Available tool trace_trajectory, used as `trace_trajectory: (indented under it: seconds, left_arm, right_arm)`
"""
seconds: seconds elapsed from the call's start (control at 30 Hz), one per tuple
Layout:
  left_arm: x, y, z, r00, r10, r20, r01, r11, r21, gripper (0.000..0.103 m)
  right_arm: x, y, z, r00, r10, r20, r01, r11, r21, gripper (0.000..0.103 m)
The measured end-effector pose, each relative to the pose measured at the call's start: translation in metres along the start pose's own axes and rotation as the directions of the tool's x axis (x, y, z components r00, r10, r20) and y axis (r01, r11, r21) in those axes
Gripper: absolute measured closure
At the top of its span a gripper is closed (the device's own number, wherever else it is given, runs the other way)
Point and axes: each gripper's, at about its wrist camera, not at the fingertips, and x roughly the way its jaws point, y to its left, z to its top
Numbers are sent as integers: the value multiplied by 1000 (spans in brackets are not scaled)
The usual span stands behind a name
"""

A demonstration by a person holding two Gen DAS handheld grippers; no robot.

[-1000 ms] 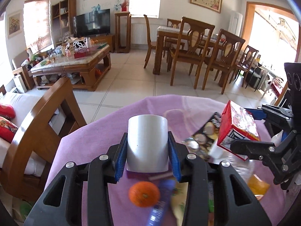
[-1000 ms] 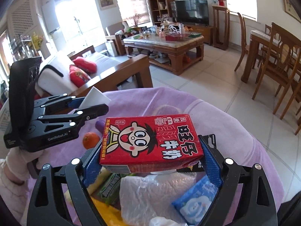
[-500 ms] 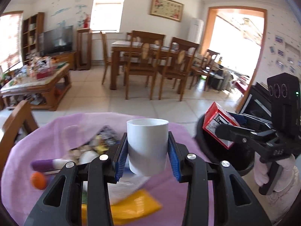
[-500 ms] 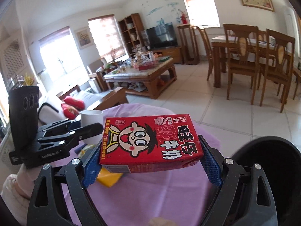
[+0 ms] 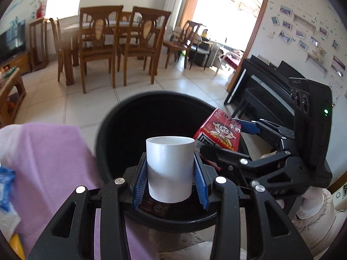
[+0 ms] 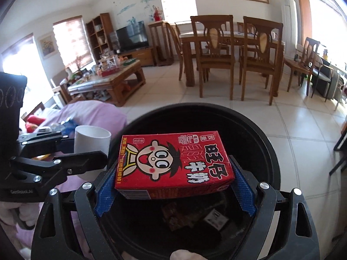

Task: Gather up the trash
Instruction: 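Carry the white cup and red milk box over the bin with both tools, then open both tools to drop the cup and milk box into the bin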

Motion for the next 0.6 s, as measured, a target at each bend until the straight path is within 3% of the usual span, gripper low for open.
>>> trace_trajectory:
  seconds: [0.27, 0.6]
  left_arm:
    - [26, -8, -10, 996, 54, -76, -53, 999, 11, 63]
    - [33, -8, -11, 987, 100, -126, -99, 995, 16, 63]
  right_arm:
    - [9, -7, -31, 994, -106, -29, 103, 991, -79, 15]
    - [28, 3, -40, 992, -105, -64, 97, 990, -105, 15]
